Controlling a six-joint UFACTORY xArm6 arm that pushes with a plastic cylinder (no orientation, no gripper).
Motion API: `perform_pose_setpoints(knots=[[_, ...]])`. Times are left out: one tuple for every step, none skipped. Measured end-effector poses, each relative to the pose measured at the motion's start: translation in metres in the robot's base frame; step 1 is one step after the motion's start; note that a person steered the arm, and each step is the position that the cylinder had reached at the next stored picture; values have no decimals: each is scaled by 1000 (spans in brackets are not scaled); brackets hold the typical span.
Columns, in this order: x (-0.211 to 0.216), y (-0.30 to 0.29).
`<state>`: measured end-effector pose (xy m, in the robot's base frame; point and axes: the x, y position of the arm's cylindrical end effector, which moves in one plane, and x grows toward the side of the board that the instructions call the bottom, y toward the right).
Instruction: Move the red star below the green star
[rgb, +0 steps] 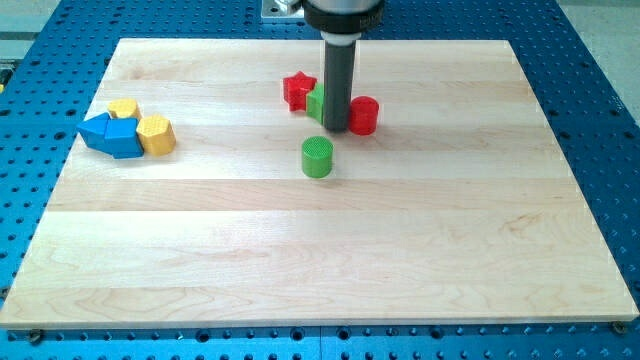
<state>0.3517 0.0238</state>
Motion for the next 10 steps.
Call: perform_pose_setpoints(knots=[[-22, -2], [-57, 20], [-126, 26], [-129, -26], [-80, -38], [-98, -65], [-58, -87], [-17, -87], [-17, -147], [13, -103]])
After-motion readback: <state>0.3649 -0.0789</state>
